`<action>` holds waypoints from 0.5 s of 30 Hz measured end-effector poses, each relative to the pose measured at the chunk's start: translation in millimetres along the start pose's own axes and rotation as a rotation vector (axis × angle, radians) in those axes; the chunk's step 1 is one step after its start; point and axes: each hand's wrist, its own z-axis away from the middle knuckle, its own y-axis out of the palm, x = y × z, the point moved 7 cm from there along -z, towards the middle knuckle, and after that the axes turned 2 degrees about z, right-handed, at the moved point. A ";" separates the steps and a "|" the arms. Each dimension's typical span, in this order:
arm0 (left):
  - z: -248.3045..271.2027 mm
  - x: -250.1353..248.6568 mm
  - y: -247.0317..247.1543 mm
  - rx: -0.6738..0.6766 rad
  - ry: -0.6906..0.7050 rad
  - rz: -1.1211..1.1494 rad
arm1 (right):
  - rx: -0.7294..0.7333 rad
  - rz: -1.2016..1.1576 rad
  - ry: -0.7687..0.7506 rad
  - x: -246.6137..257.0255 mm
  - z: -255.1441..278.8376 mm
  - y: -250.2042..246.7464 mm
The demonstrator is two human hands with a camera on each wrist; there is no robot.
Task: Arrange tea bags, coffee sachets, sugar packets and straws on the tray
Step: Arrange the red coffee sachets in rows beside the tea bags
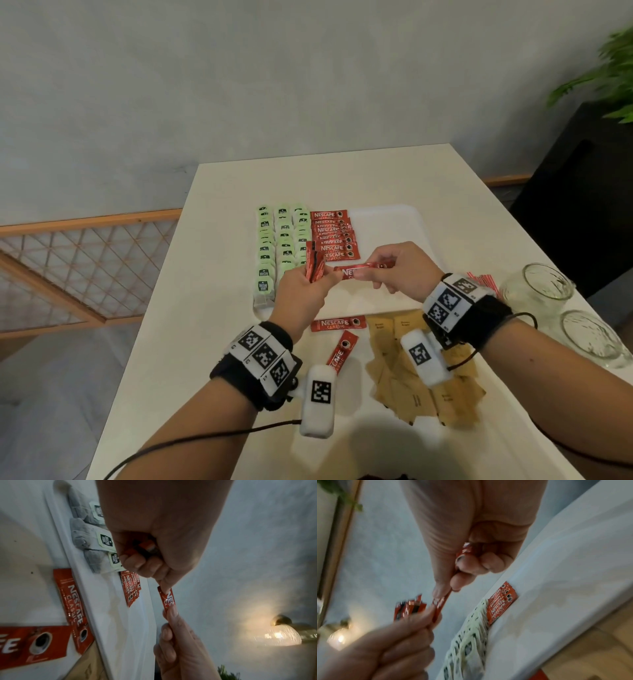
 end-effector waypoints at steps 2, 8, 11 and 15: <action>-4.8 2.7 -5.9 -0.015 -0.028 0.038 | -0.038 -0.146 0.037 -4.1 -3.5 -8.1; -17.7 0.2 -21.3 0.011 -0.030 -0.055 | 0.040 -0.143 0.175 -31.9 -19.8 -6.2; -25.3 2.0 -35.8 -0.001 -0.063 -0.063 | -0.050 0.061 0.314 -61.1 -33.8 -6.6; -26.9 8.3 -49.7 -0.024 -0.093 0.005 | -0.106 0.130 0.418 -74.1 -44.4 4.9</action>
